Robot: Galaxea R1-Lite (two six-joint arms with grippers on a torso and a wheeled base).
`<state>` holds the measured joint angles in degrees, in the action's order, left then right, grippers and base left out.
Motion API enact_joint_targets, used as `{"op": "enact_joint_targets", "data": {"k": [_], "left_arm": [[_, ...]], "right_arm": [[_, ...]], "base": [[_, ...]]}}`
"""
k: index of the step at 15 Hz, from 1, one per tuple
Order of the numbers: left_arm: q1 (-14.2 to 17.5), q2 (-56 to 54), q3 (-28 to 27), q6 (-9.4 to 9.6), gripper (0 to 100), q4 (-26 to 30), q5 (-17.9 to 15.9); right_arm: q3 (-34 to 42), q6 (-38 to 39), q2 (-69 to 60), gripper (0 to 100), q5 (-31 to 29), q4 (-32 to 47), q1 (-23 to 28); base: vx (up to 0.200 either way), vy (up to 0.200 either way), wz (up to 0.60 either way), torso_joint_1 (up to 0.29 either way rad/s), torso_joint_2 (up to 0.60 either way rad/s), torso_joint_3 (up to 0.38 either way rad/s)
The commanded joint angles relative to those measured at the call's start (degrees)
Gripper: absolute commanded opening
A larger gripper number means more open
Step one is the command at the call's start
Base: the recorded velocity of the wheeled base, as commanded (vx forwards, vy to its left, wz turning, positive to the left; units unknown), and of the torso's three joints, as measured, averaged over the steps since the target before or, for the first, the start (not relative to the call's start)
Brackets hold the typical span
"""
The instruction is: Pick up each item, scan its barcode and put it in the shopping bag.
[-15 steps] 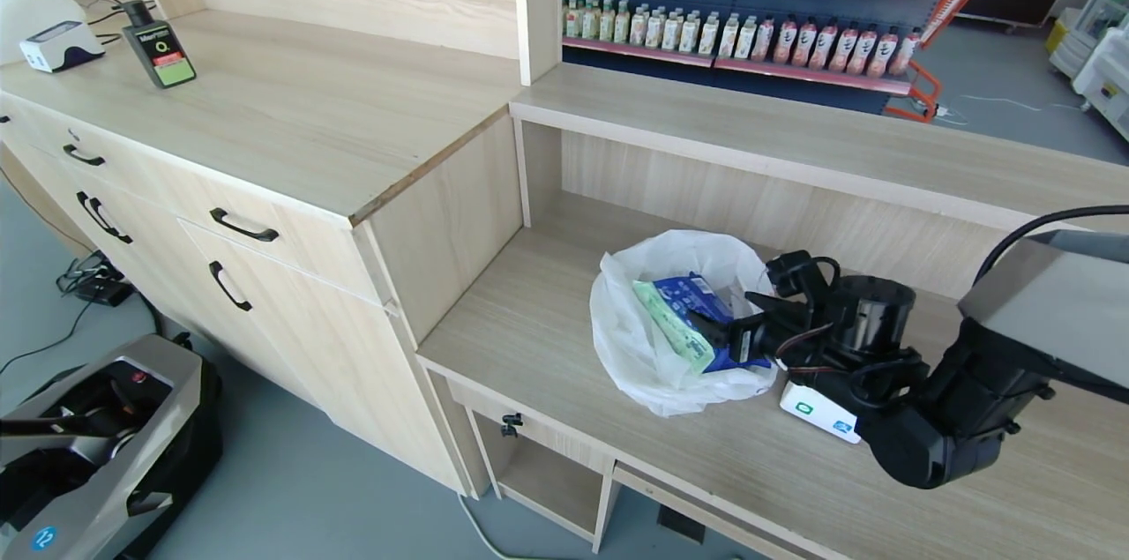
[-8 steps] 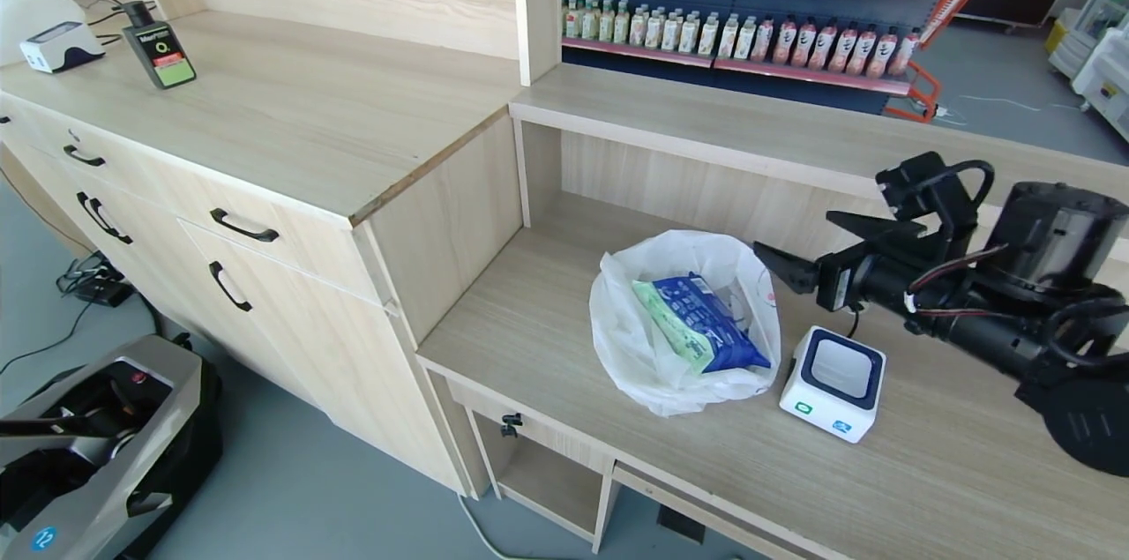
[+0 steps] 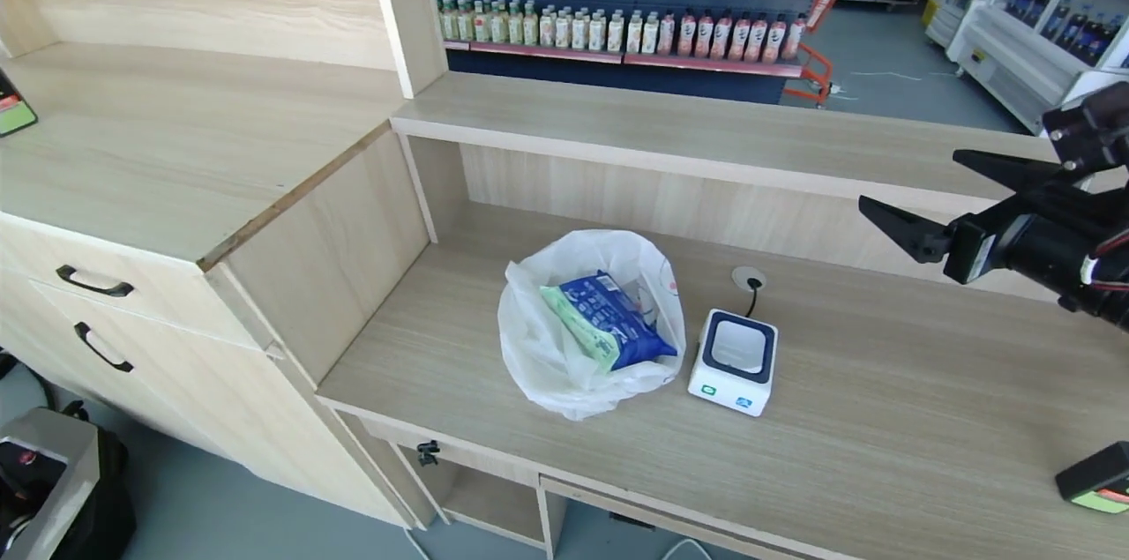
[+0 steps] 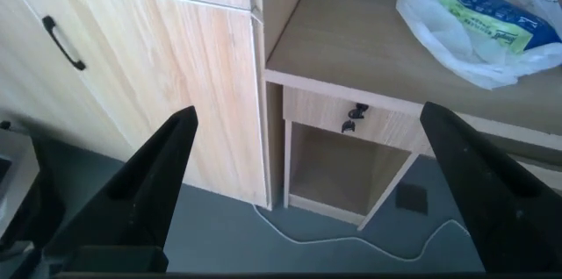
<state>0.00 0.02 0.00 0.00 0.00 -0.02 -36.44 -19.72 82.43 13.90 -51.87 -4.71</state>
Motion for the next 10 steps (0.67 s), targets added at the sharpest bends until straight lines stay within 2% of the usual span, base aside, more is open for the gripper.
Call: {"op": "enact_joint_targets", "data": {"k": [1, 8, 10], "left_arm": [[0.0, 0.0, 0.0, 0.0, 100, 0.0, 0.0], [0.0, 0.0, 0.0, 0.0, 100, 0.0, 0.0], [0.0, 0.0, 0.0, 0.0, 100, 0.0, 0.0]], "right_arm": [[-0.5, -0.1, -2.5, 100, 1.3, 1.0, 3.2], [3.4, 0.1, -2.3, 100, 0.6, 6.1, 10.1], [3.2, 0.0, 0.1, 100, -1.3, 7.4, 13.4]], "base": [[0.0, 0.0, -0.6, -0.002, 0.01, 0.002], [0.0, 0.0, -0.6, 0.002, 0.0, 0.001], [0.0, 0.0, 0.0, 0.0, 0.0, 0.0]]}}
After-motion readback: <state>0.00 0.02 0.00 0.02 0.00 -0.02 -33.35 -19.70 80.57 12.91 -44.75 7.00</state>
